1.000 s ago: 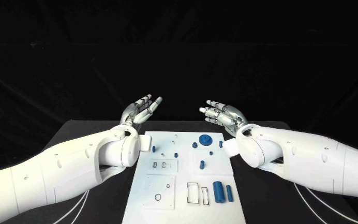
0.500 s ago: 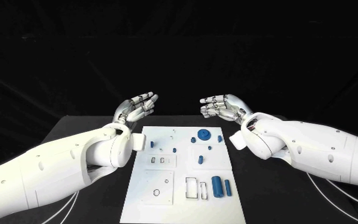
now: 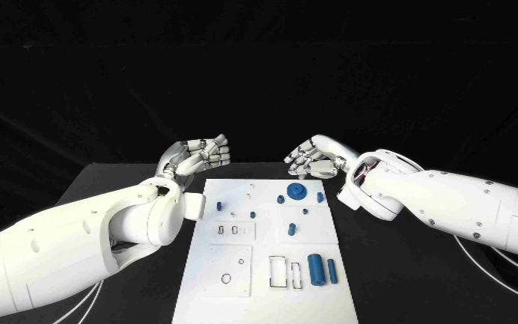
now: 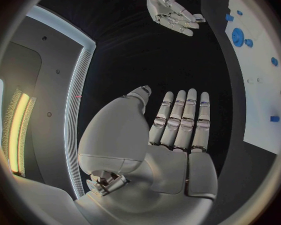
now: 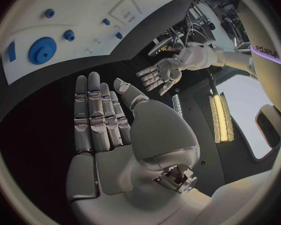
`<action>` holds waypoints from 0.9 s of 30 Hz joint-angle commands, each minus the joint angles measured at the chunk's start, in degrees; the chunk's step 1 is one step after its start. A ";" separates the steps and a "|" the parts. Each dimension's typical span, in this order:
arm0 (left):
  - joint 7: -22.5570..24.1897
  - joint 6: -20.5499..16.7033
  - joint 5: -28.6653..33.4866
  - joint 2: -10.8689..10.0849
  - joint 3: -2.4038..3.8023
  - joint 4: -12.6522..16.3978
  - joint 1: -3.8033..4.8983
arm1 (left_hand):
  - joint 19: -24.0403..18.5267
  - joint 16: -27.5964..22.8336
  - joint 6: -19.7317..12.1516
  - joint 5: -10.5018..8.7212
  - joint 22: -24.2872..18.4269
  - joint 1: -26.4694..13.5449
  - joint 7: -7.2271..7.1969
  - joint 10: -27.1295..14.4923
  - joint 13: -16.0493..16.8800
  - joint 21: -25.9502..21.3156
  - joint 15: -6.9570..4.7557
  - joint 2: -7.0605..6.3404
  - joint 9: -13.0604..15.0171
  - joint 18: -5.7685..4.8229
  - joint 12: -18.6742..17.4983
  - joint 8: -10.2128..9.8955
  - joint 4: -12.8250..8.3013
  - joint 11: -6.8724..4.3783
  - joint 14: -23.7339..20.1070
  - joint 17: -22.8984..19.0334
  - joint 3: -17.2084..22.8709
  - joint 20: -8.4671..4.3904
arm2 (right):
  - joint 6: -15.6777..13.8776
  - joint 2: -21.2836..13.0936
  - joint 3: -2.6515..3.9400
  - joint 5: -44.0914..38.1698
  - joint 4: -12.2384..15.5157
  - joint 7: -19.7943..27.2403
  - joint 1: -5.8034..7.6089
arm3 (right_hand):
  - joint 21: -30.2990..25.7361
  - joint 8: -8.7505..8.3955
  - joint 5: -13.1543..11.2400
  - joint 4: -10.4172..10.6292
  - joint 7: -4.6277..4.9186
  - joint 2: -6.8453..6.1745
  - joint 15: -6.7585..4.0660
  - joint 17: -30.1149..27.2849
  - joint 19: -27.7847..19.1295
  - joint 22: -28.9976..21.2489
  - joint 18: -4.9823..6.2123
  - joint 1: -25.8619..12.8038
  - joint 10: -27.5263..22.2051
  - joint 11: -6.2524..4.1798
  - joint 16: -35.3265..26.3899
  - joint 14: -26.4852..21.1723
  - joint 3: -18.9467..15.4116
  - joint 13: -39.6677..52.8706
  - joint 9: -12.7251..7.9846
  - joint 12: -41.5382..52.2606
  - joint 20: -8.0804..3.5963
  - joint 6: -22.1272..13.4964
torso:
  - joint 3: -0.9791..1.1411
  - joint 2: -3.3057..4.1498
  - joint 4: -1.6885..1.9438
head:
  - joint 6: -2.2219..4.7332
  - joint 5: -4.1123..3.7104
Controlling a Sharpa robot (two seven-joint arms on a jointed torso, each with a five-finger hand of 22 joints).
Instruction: Assemble the parts on the task board
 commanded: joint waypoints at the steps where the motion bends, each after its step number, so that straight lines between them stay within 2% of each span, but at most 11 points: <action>1: -0.16 2.44 0.40 -0.77 0.06 2.19 0.40 | 1.46 0.02 0.70 -0.15 0.02 0.76 0.39 0.72 -0.09 0.57 -0.19 -0.07 -0.10 1.73 -0.50 -0.56 0.09 0.01 1.03 -0.05 0.45 0.01 | 3.77 0.36 0.01 -18.24 0.52 -8.69 0.42 | 10.14 -0.49 1.09 0.32 -1.49 -2.52 -2.88 5.78 4.18 6.34 0.94 -0.78 4.68 -2.25 9.10 8.96 1.54 0.21 0.14 -1.72 -2.94 4.01 | 0.13 1.52 0.34 | 0.26 -0.15; 3: -0.39 2.61 0.41 -1.24 0.06 3.18 0.56 | 1.96 -0.06 0.84 -0.15 0.01 0.81 0.37 0.88 -0.10 0.76 -0.24 -0.12 -0.12 1.98 -0.65 -0.74 0.09 -0.01 1.33 -0.05 0.45 0.02 | 4.14 0.70 0.01 -21.99 0.60 -10.76 0.61 | 11.77 -1.04 -0.99 1.16 -1.52 -2.88 -2.92 7.81 4.05 7.57 0.92 -1.66 4.69 -2.31 12.23 8.95 1.86 0.26 0.08 -2.25 -3.05 4.01 | 0.18 1.98 0.39 | 0.40 -0.18; 5: -0.56 2.74 0.41 -1.64 0.06 3.99 0.76 | 1.98 -0.06 0.84 -0.15 0.01 0.81 0.37 0.89 -0.10 0.77 -0.24 -0.13 -0.12 1.99 -0.66 -0.75 0.09 -0.01 1.34 -0.05 0.45 0.01 | 4.54 1.13 0.02 -25.68 0.64 -12.65 0.76 | 12.82 -1.46 -2.97 1.90 -1.77 -3.21 -2.95 9.60 3.99 8.41 0.94 -2.19 4.29 -2.47 15.09 8.77 2.16 0.28 0.07 -2.52 -3.06 3.93 | 0.20 2.36 0.42 | 0.24 -0.21; 10: -0.94 2.91 0.41 -2.36 0.06 5.14 1.38 | 2.19 -0.14 0.87 -0.18 -0.02 0.68 0.43 0.94 -0.10 0.83 -0.25 -0.24 -0.13 2.08 -0.77 -0.88 0.17 0.01 1.45 -0.06 0.34 0.02 | 6.30 2.17 0.02 -32.17 0.80 -15.71 0.99 | 15.67 -2.34 -4.49 3.99 -2.49 -4.73 -2.94 14.88 4.34 10.73 1.04 -2.80 1.84 -2.51 24.05 7.32 2.94 0.46 0.20 -2.26 -3.15 3.98 | 0.21 3.27 0.34 | 0.40 0.04; 14: -1.14 2.97 0.41 -2.90 0.06 5.92 1.75 | 2.28 -0.20 0.90 -0.19 -0.04 0.57 0.49 0.96 -0.11 0.84 -0.24 -0.27 -0.14 2.12 -0.83 -0.95 0.24 0.03 1.48 -0.07 0.28 0.03 | 7.35 2.96 0.01 -35.39 1.00 -16.86 1.06 | 18.53 -2.96 -4.64 5.88 -2.72 -6.14 -2.84 19.46 5.07 13.13 1.02 -2.30 0.19 -2.11 32.75 6.07 3.50 0.95 0.38 -1.86 -3.24 4.04 | 0.26 3.97 0.22 | 0.28 -0.27; 18: -1.32 3.01 0.41 -3.23 0.06 6.52 2.04 | 2.41 -0.32 0.87 -0.19 -0.08 0.41 0.62 0.94 -0.12 0.87 -0.21 -0.31 -0.16 2.16 -0.96 -1.09 0.31 0.11 1.50 -0.10 0.18 0.03 | 8.29 3.51 0.00 -37.36 1.18 -17.65 1.08 | 20.73 -3.13 -4.11 7.23 -2.84 -6.85 -2.75 28.58 5.77 15.24 1.04 -1.72 -0.62 -2.10 42.37 7.25 4.11 1.25 0.54 -1.59 -3.36 4.20 | 0.37 4.52 0.27 | 0.23 0.00; 20: -1.45 3.01 0.41 -3.34 0.07 6.80 2.15 | 2.45 -0.35 0.86 -0.19 -0.09 0.37 0.65 0.94 -0.12 0.87 -0.20 -0.31 -0.16 2.18 -0.99 -1.13 0.32 0.13 1.50 -0.10 0.17 0.03 | 8.86 3.77 0.00 -38.15 1.15 -17.97 1.08 | 23.60 -3.17 -3.58 7.65 -2.84 -7.14 -2.81 32.30 7.64 19.04 0.55 -1.46 -0.77 -2.12 45.87 7.99 4.44 1.37 0.59 -1.45 -3.42 4.24 | 0.41 4.74 0.34 | 0.19 0.00; 23: -1.74 2.97 0.41 -3.63 0.07 7.40 2.32 | 2.52 -0.40 0.85 -0.19 -0.10 0.30 0.70 0.93 -0.12 0.89 -0.18 -0.31 -0.17 2.20 -1.04 -1.19 0.35 0.16 1.51 -0.11 0.13 0.02 | 9.53 4.29 -0.04 -39.21 0.77 -18.27 1.07 | 24.80 -3.19 -2.87 8.11 -2.87 -7.48 -2.81 33.39 8.13 20.60 0.40 -1.19 -0.96 -2.17 47.41 7.85 4.88 1.48 0.65 -1.34 -3.45 4.30 | 0.45 5.17 0.47 | -0.01 -0.17; 27: -1.96 2.96 0.42 -4.19 0.10 8.09 2.45 | 2.57 -0.46 0.82 -0.19 -0.12 0.24 0.75 0.90 -0.13 0.90 -0.15 -0.31 -0.17 2.21 -1.10 -1.27 0.36 0.20 1.49 -0.12 0.10 0.02 | 10.13 4.88 -0.07 -39.99 0.26 -18.37 0.97 | 26.04 -3.24 -2.40 8.33 -2.86 -7.74 -2.83 35.21 8.83 22.36 0.16 -1.04 -1.13 -2.12 48.95 8.11 5.15 1.52 0.66 -1.32 -3.45 4.24 | 0.54 5.70 0.42 | -0.12 -0.29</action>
